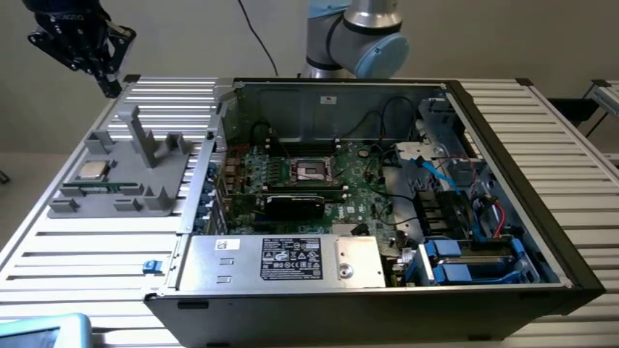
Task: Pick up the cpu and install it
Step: 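Reach for the cpu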
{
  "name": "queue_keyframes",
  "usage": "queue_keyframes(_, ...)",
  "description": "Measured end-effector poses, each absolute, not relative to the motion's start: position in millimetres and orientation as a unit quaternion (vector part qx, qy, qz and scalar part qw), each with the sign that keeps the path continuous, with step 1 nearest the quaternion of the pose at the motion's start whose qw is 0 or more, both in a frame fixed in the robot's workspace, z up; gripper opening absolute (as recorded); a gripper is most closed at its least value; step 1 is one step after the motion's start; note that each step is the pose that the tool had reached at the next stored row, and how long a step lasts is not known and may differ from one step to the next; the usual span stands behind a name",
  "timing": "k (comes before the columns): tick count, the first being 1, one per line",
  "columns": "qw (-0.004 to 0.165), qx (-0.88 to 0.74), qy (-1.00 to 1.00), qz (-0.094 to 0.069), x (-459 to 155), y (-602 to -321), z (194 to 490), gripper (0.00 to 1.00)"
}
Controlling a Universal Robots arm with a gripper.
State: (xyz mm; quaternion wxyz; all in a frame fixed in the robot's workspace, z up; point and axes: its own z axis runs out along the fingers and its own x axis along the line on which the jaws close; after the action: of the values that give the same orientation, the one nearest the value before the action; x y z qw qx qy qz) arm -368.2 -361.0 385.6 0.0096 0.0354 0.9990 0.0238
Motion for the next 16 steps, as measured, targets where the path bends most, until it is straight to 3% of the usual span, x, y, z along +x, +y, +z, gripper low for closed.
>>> queue_keyframes(16,0.008,0.035,0.999,0.025,-440.1,-345.0,378.2,0.12)
